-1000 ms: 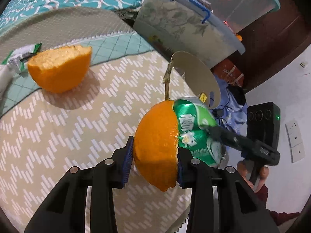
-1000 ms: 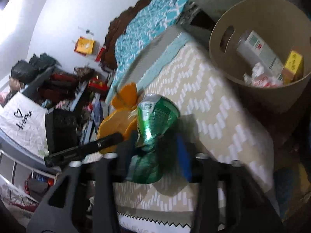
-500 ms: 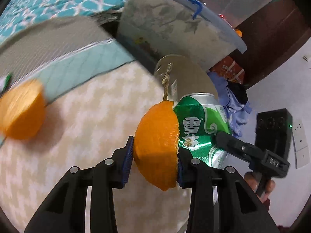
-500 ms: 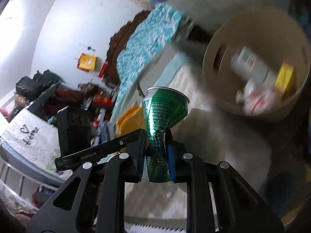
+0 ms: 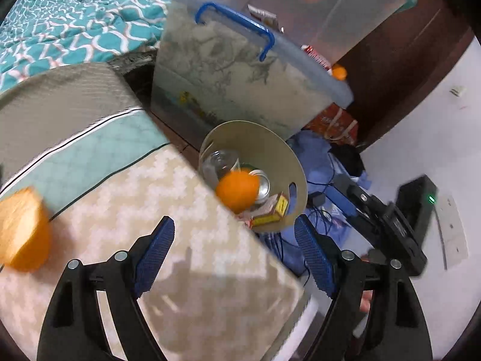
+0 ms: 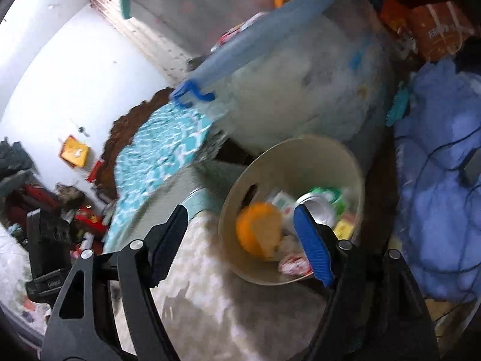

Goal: Collect trash
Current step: 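Grasp the blue milk carton with the left tool while the right approaches the white packet, then grasp the white packet with the right tool while the left holds the carton, then carry carton and packet over the tan bin and open both tools, then grasp the crumpled white paper with the left tool while the right reaches the green wrapper, then grasp the green-and-white wrapper with the right tool while the left holds the paper, then carry paper and wrapper over the tan bin and open both tools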

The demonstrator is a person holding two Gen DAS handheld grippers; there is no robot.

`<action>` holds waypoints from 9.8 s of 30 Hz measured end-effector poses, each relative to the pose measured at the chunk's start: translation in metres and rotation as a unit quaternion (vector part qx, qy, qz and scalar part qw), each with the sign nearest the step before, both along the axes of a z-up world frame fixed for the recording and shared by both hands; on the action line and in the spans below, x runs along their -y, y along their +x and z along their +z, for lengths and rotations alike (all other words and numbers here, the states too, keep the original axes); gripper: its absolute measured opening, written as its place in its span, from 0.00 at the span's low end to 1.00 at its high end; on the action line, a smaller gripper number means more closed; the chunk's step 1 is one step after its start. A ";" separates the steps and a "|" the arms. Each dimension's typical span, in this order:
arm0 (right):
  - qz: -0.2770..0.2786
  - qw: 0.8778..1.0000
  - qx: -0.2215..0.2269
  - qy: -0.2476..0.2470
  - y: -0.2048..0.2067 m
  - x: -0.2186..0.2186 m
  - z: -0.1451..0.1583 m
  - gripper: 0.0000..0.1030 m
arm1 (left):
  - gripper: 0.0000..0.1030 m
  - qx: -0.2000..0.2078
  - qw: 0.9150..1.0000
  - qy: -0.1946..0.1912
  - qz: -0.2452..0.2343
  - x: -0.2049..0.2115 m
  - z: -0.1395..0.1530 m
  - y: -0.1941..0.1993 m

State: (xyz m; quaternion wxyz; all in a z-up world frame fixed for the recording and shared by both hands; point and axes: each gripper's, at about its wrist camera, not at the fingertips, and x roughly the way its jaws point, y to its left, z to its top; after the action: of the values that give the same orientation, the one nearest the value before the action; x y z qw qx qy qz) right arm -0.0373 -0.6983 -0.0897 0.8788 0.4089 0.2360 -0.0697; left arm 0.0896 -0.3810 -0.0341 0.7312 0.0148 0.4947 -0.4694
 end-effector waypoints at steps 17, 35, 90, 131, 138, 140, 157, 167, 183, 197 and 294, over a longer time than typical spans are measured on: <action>0.265 0.964 -0.019 -0.015 0.095 -0.207 -0.001 0.67 | 0.75 0.094 0.953 0.109 0.268 -0.277 -0.004 0.023; 0.380 0.915 -0.048 -0.126 0.186 -0.341 0.033 0.67 | 0.50 0.016 0.962 0.052 0.267 -0.366 -0.043 -0.016; 0.409 0.866 -0.071 -0.278 0.071 -0.355 -0.016 0.55 | 0.49 -0.006 0.967 0.059 0.249 -0.343 -0.043 -0.060; 0.087 0.984 -0.077 -0.135 -0.004 -0.087 -0.026 0.38 | 0.64 0.003 0.999 0.038 0.003 -0.029 -0.034 -0.010; 0.138 0.982 -0.104 -0.072 0.067 -0.078 -0.035 0.36 | 0.64 0.015 0.999 0.039 0.031 -0.105 -0.033 -0.024; 0.145 0.982 -0.106 -0.059 0.081 -0.076 -0.038 0.35 | 0.64 0.016 0.998 0.033 0.047 -0.132 -0.031 -0.024; 0.258 0.958 -0.041 -0.119 0.080 -0.214 0.013 0.39 | 0.64 -0.007 0.963 0.021 0.267 -0.350 -0.035 0.023; 0.344 0.931 -0.065 -0.101 0.111 -0.311 -0.012 0.39 | 0.69 0.009 0.941 0.043 0.335 -0.371 -0.041 0.077; 0.422 0.827 -0.223 -0.297 0.337 -0.382 0.019 0.81 | 0.28 -0.055 0.959 -0.014 0.279 -0.408 -0.061 0.016; 0.449 0.802 -0.280 -0.276 0.351 -0.396 -0.003 0.13 | 0.29 -0.030 0.966 0.013 0.258 -0.413 -0.059 -0.024; 0.117 0.978 -0.073 -0.156 0.050 -0.017 0.011 0.29 | 0.63 -0.032 0.999 0.010 -0.042 0.056 -0.013 -0.007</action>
State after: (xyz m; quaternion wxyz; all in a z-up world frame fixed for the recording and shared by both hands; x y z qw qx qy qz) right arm 0.0130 -0.6812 -0.0790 0.9143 0.2297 0.3320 -0.0324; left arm 0.0823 -0.4371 -0.0473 0.6944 0.0279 0.5212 -0.4954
